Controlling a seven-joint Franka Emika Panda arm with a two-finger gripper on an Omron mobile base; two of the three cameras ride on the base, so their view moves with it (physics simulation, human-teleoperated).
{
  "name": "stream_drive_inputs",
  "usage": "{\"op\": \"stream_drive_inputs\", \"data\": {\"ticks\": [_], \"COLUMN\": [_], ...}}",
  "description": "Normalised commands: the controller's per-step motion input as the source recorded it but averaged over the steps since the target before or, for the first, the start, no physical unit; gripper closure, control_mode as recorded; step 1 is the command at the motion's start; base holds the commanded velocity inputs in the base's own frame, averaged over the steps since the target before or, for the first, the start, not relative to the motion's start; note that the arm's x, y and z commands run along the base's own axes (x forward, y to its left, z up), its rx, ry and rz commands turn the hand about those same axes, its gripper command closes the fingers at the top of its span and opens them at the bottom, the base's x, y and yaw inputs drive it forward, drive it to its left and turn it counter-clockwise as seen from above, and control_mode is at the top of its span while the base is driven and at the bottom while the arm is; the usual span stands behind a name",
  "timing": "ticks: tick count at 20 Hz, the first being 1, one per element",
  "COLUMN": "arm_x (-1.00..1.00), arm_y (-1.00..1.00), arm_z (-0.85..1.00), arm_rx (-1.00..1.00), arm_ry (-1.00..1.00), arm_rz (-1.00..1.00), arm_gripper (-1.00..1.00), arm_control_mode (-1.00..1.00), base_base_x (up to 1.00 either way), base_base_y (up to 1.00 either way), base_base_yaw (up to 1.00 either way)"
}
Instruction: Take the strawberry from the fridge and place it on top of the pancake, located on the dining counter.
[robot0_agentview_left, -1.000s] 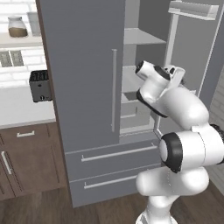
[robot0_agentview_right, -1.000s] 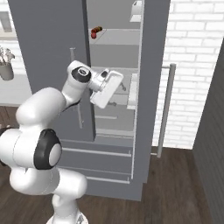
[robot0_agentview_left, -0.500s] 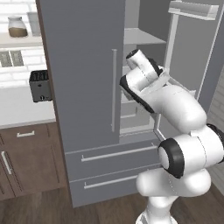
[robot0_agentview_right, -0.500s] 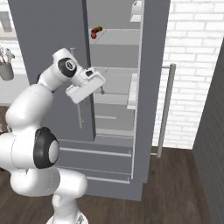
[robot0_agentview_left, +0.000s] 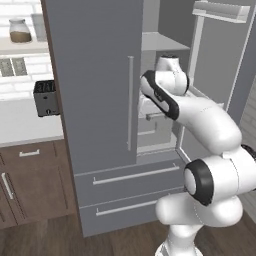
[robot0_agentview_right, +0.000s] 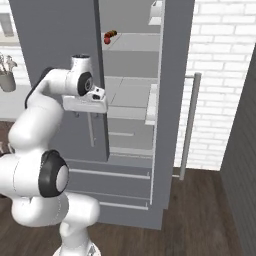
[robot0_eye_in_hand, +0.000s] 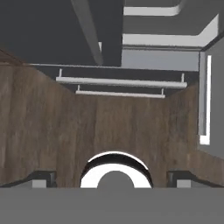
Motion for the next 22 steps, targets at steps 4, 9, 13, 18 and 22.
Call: {"op": "stream_drive_inputs", "data": {"ticks": [4, 9, 13, 18, 22], "arm_x": [-0.10, 0.35, 0.85, 0.50, 0.36], "arm_y": [0.08, 0.20, 0.43, 0.18, 0.05], "arm_z": [0.21, 0.39, 0.23, 0.32, 0.26], "arm_rx": [0.10, 0.02, 0.00, -0.10, -0.10], "arm_ry": [-0.64, -0.63, -0.39, -0.23, 0.00], "arm_rz": [-0.23, -0.24, -0.21, 0.12, 0.24], "arm_gripper": [-1.00, -1.00, -1.00, -1.00, -1.00], "arm_control_mode": [-1.00, -1.00, -1.00, -1.00, -1.00], "base_base_x": [0.00, 0.00, 0.00, 0.00, 0.00], "base_base_y": [0.00, 0.00, 0.00, 0.00, 0.00], "base_base_yaw": [0.00, 0.00, 0.00, 0.00, 0.00]}}
